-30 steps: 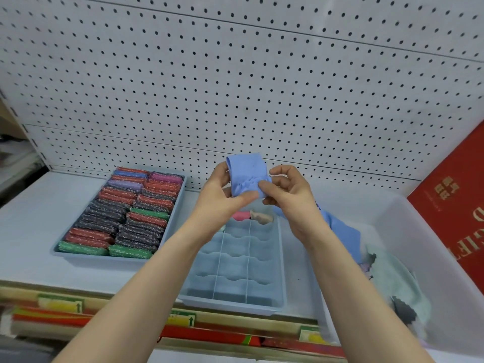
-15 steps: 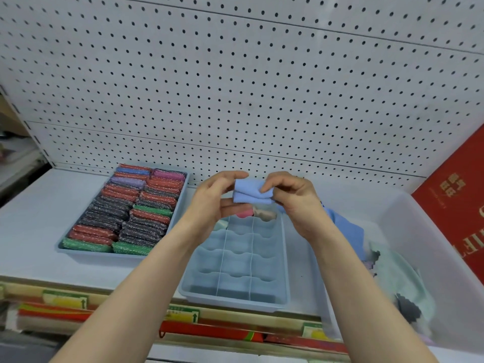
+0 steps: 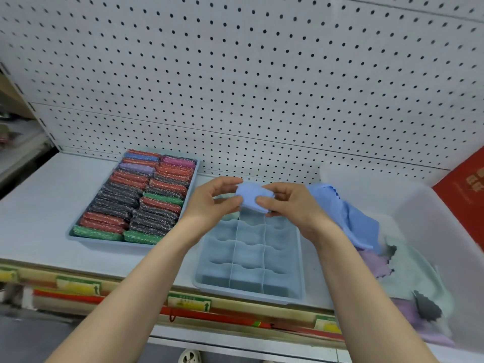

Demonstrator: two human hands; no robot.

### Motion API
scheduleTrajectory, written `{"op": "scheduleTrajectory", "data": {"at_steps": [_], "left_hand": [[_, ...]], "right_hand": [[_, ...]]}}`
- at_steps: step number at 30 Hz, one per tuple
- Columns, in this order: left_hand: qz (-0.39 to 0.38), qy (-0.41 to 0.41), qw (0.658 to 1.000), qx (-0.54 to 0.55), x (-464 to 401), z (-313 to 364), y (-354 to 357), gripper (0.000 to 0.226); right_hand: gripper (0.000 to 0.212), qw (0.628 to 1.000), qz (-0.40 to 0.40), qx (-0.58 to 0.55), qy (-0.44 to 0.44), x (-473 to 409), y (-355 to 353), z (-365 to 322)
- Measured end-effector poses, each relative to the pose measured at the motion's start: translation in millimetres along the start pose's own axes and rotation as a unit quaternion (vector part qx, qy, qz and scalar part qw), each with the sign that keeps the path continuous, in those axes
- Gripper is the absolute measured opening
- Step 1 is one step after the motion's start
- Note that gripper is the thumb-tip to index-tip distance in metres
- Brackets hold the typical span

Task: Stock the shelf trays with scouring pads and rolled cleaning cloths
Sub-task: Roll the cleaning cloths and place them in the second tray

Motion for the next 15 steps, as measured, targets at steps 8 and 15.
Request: {"op": "scheduleTrajectory", "data": {"at_steps": [8,15], "left_hand": [[-0.1,0.159,0.903,-0.387,-11.0,-34.8,-14.5,0.035],[-0.211,0.224,0.797,-0.52,-32.1,-69.6,15.4,0.045]], "right_hand": [[0.019,0.929,0.2,0.308,-0.037,-32.7,-7.9,39.7],[0.025,0.879,0.237,0.414,-0.021,-63.3,17.8,57.3]]}}
Point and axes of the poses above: each hand's wrist, its own x-axis away from the middle knuckle, its own y-axis out of the palm, z = x × y, the point moved 8 cm from there along -x, towards the middle knuckle, and after that the axes turned 14 degrees about y, right-handed, at the moved point
